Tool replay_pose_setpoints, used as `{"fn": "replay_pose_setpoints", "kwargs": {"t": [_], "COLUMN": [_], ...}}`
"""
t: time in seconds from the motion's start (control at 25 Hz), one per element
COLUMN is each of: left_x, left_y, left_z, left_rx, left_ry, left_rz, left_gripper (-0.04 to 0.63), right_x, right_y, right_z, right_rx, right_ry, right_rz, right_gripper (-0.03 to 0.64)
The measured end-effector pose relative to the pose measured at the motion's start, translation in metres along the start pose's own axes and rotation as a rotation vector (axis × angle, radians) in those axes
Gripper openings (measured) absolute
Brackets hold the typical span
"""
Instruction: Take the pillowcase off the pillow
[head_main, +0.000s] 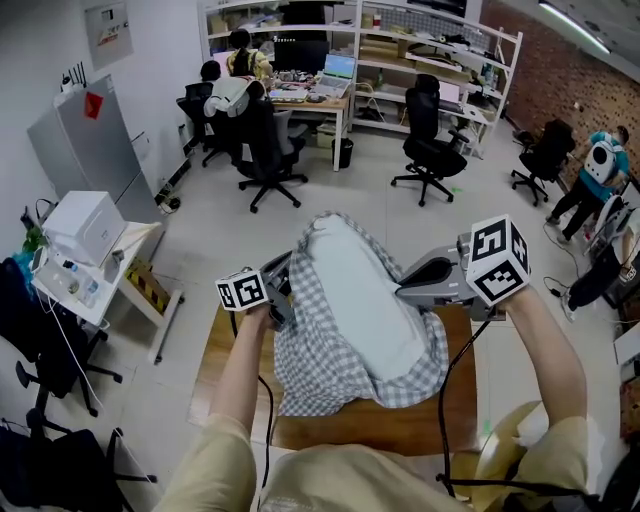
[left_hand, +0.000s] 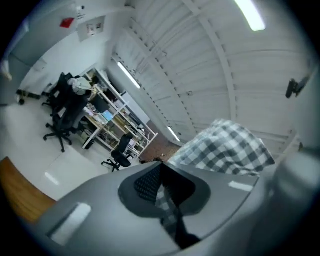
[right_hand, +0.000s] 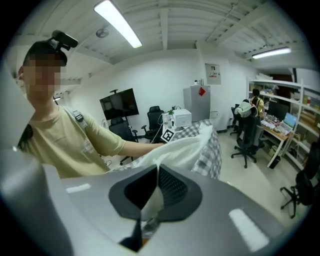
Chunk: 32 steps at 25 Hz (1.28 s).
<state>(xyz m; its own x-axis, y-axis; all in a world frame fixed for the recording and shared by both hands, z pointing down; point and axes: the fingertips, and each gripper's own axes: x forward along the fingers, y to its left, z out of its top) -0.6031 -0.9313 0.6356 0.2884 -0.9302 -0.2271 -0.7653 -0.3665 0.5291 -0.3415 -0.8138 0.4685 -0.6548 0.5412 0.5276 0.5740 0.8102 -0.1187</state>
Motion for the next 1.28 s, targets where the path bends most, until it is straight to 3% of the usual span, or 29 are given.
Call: {"fn": "replay_pose_setpoints", "kwargs": {"t": [0.08, 0.28, 0.44, 0.48, 0.56, 0.6, 0.68, 0.76, 0.84, 0.92, 1.0, 1.08, 1.2, 1.28], "left_x": [-0.002, -0.004, -0.002, -0.003, -0.008, -0.014, -0.026, -0.038, -0.047, -0.048, -0.042, -0.031, -0.007, 0.006], "left_y": [0.010, 0.078, 0.103, 0.099, 0.081, 0.073, 0.047, -0.002, -0.072, -0.148, -0.214, -0.256, -0.272, -0.267], "left_z": [-0.004, -0.078, -0.173, -0.180, -0.157, -0.132, -0.064, 0.001, 0.043, 0.056, 0.033, -0.017, -0.095, -0.129], "left_rx": [-0.003, 0.179, 0.186, 0.166, 0.172, 0.216, 0.333, 0.397, 0.435, 0.490, 0.554, 0.643, 0.754, 0.773], "left_ry": [-0.003, 0.315, 0.501, 0.496, 0.445, 0.423, 0.344, 0.178, 0.032, -0.014, 0.029, 0.113, 0.237, 0.290], "left_rz": [0.016, 0.234, 0.286, 0.277, 0.259, 0.269, 0.300, 0.283, 0.200, 0.102, 0.032, 0.002, 0.025, 0.055], "left_gripper": [0.003, 0.003, 0.003, 0.005, 0.005, 0.006, 0.121, 0.238, 0.255, 0.253, 0.253, 0.253, 0.252, 0.248], "right_x": [0.003, -0.001, -0.001, 0.001, 0.003, 0.000, -0.012, -0.021, -0.027, -0.036, -0.048, -0.059, -0.070, -0.071], "right_y": [0.006, 0.010, -0.016, -0.024, -0.036, -0.044, -0.066, -0.089, -0.111, -0.130, -0.142, -0.147, -0.147, -0.146], "right_z": [0.000, 0.012, -0.011, -0.017, -0.016, -0.006, 0.020, 0.033, 0.035, 0.036, 0.031, 0.017, -0.003, -0.006], "right_rx": [-0.030, -0.036, 0.070, 0.110, 0.195, 0.234, 0.313, 0.391, 0.435, 0.441, 0.451, 0.461, 0.460, 0.457], "right_ry": [-0.010, -0.066, -0.115, -0.141, -0.236, -0.295, -0.409, -0.492, -0.528, -0.539, -0.546, -0.546, -0.539, -0.538], "right_rz": [0.014, -0.006, -0.065, -0.075, -0.091, -0.114, -0.188, -0.243, -0.271, -0.293, -0.314, -0.322, -0.328, -0.327], "right_gripper": [0.009, 0.009, 0.009, 0.009, 0.009, 0.009, 0.009, 0.011, 0.011, 0.011, 0.011, 0.011, 0.011, 0.011]}}
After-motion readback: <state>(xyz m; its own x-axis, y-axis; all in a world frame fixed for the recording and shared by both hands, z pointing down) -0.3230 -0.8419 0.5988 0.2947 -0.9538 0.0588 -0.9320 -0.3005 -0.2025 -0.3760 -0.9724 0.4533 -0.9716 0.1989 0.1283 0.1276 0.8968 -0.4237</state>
